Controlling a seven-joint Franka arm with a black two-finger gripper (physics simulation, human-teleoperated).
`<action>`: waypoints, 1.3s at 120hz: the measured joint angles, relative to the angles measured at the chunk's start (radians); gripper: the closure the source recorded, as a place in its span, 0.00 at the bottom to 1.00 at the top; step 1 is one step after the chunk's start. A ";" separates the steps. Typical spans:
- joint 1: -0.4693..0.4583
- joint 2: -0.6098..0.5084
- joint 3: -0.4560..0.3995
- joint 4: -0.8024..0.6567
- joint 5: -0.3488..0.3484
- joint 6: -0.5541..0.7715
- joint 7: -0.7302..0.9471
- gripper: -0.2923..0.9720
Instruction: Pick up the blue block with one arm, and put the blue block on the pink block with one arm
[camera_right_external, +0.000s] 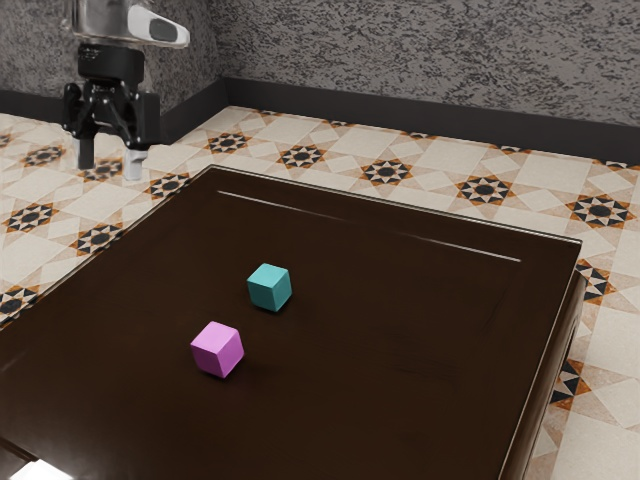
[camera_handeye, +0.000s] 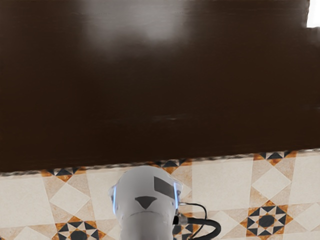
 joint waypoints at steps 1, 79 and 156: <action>-0.005 0.005 0.004 -0.002 0.000 0.020 0.001 0.23; 0.050 0.437 -0.034 -0.344 0.103 1.110 -0.004 0.23; 0.100 0.630 -0.070 -0.235 0.192 1.306 0.038 0.39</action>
